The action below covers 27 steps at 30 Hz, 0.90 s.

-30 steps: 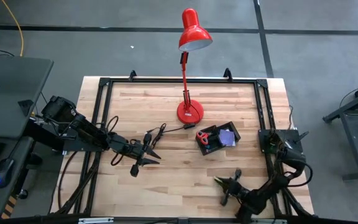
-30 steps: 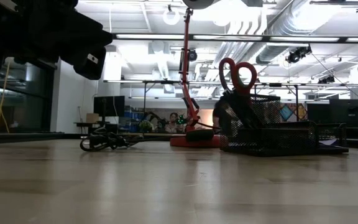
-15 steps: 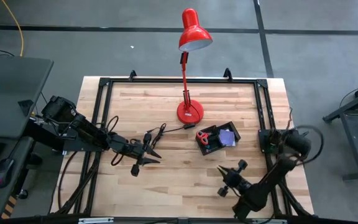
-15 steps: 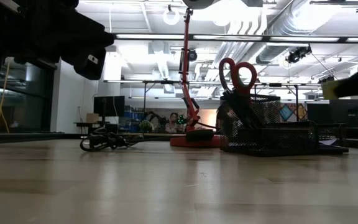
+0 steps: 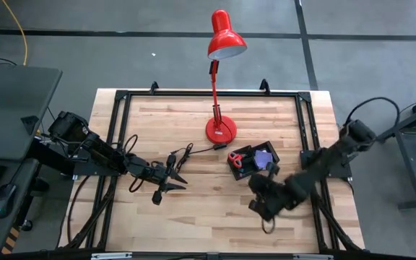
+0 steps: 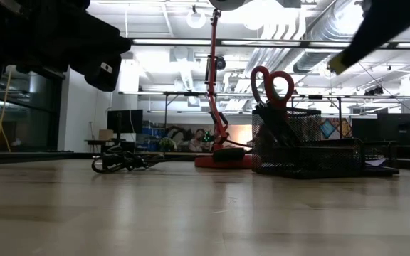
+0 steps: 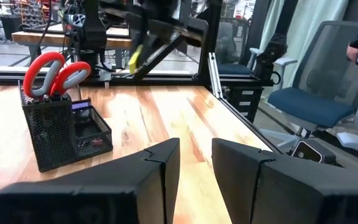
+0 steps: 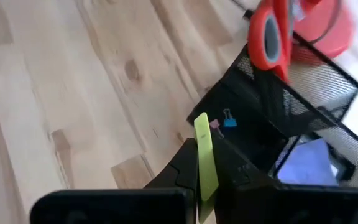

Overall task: Pick and place office supplies into organizer
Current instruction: Put the green eraser into the desk organizer

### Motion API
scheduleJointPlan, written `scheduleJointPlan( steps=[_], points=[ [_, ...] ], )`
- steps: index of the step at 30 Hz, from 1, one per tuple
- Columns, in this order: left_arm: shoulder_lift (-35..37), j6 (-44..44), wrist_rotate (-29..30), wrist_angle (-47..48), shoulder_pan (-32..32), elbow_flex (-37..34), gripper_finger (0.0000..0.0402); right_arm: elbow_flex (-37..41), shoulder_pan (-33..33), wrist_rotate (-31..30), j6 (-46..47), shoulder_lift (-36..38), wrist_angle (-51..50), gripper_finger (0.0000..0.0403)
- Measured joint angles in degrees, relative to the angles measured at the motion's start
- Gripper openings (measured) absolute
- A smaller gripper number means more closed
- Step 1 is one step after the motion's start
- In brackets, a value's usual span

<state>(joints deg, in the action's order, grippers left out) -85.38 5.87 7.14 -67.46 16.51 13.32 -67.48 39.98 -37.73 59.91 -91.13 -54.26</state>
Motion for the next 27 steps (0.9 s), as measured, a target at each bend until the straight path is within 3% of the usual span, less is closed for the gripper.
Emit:
scheduleJointPlan(
  steps=[7, 10, 14, 27],
  points=[
    [0.0, 0.0, 0.0, 0.2, 0.0, 0.0, 0.0083, 0.0, -14.0, 19.7, -13.5, 2.3, 2.3, 0.0004],
    [0.0, 0.0, 0.0, 0.5, 0.0, 0.0, 0.0083, 0.0, -18.6, 24.9, -17.3, 1.4, 2.3, 0.0004],
    [0.0, 0.0, 0.0, 1.0, 0.0, 0.0, 0.0083, 0.0, -22.7, 28.9, -20.1, 0.4, 2.1, 0.0004],
    [0.0, 0.5, 0.0, 1.6, 0.0, 0.0, 0.0083, 0.0, -29.3, 32.6, -22.3, -5.7, -1.2, 0.0008]
  ],
)
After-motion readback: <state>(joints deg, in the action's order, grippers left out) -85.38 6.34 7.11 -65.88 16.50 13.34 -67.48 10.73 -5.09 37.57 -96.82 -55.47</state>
